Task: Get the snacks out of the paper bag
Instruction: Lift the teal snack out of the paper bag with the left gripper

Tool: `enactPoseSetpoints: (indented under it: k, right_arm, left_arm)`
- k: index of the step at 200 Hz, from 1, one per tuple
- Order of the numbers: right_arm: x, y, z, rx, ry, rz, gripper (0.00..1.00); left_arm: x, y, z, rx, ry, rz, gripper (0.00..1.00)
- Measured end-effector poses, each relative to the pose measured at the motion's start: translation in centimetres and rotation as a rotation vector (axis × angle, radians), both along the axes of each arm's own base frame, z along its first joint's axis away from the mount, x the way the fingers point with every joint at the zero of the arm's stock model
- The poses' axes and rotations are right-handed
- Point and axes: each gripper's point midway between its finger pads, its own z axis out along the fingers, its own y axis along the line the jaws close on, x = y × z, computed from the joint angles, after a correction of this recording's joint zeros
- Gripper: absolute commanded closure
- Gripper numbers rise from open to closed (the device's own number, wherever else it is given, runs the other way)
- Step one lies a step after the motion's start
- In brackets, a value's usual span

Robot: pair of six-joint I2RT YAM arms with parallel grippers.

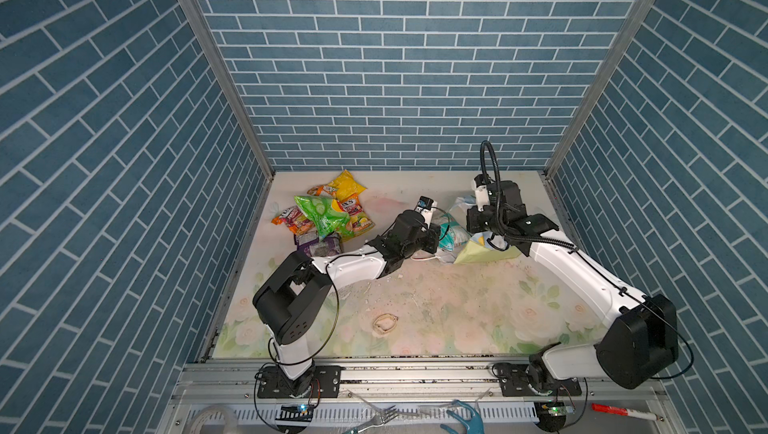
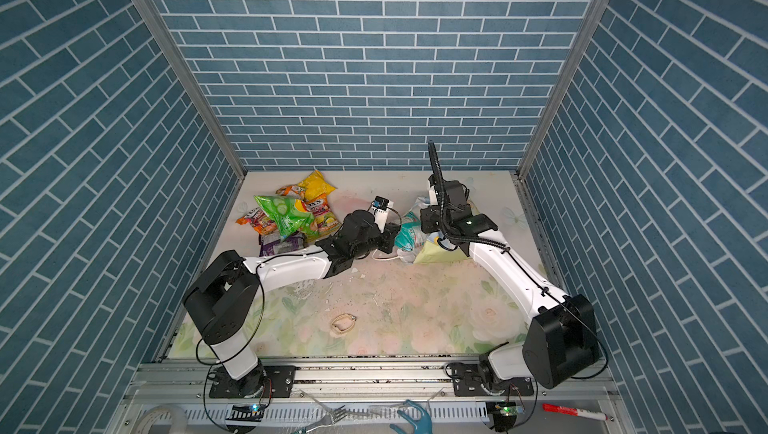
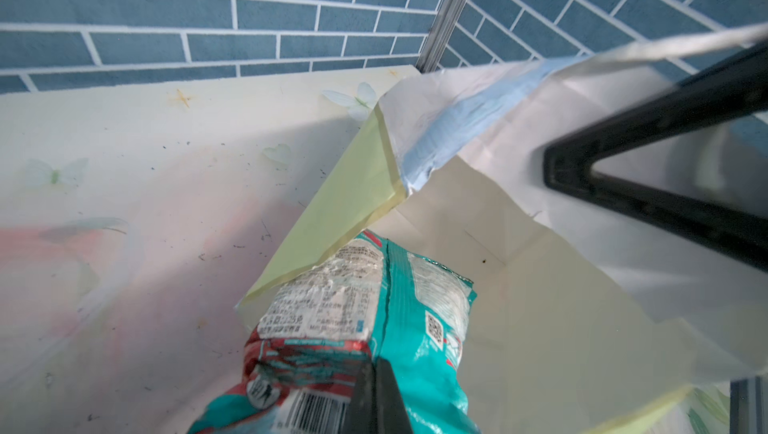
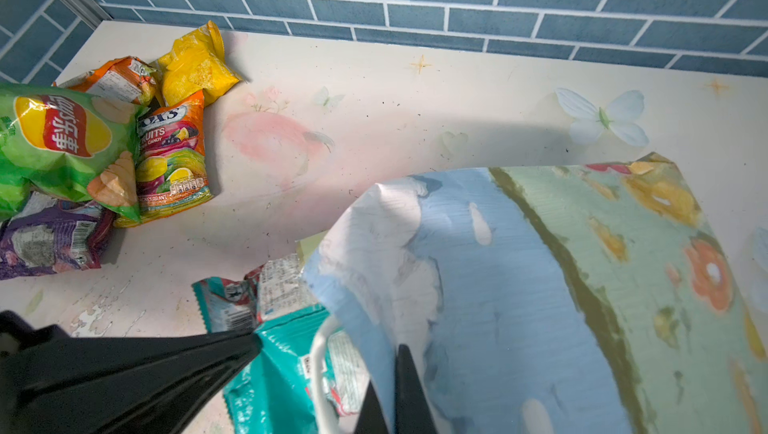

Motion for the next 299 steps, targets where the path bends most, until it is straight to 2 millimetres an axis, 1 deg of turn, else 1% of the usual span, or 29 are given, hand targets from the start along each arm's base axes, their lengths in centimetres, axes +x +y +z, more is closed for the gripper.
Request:
enactPoseSetpoints:
  k: [23, 48, 66, 87, 118, 146, 172, 189, 246, 274, 299]
  right_arm:
    - [0.1, 0.1, 0.1, -0.028, -0.020, 0.032, 1.00]
    - [0.2, 0.2, 0.4, -0.054, -0.048, 0.061, 1.00]
    - [0.1, 0.3, 0.1, -0.069, -0.065, 0.092, 1.00]
    - [-0.2, 0.5, -0.6, -0.101, -0.069, 0.136, 1.00]
    - [-0.6, 0.8, -1.2, -0.147, -0.084, 0.213, 1.00]
    - [-1.6, 0.9, -2.1, -0.177, -0.083, 0.289, 1.00]
    - [-2.5, 0.8, -2.6, -0.186, -0.079, 0.337, 1.00]
    - [-2.6, 0.7, -2.1, -0.179, -0.090, 0.343, 1.00]
    - [-2.4, 0.6, -1.2, -0.160, -0.116, 0.333, 1.00]
    - [-1.7, 1.0, -0.8, -0.119, -0.123, 0.300, 1.00]
    - [-0.9, 1.3, -0.9, -0.075, -0.114, 0.263, 1.00]
  left_arm:
    - [-0.2, 1.2, 1.0, 0.005, -0.028, 0.023, 1.00]
    - [-0.4, 2.7, 1.5, 0.024, -0.047, 0.052, 1.00]
    - [-0.4, 3.9, 1.8, 0.035, -0.042, 0.071, 1.00]
    - [-0.5, 5.5, 3.0, 0.026, -0.059, 0.102, 1.00]
    - [-1.5, 7.8, 5.4, 0.008, -0.102, 0.137, 1.00]
    - [-2.4, 9.7, 7.4, -0.012, -0.144, 0.174, 1.00]
    - [-2.4, 11.8, 8.7, -0.023, -0.179, 0.240, 1.00]
    - [-2.0, 13.1, 8.3, -0.016, -0.183, 0.281, 1.00]
    - [-0.6, 17.2, 5.1, 0.055, -0.146, 0.404, 1.00]
    - [0.5, 19.4, 5.0, 0.070, -0.145, 0.470, 1.00]
    - [1.2, 21.1, 4.9, 0.077, -0.140, 0.515, 1.00]
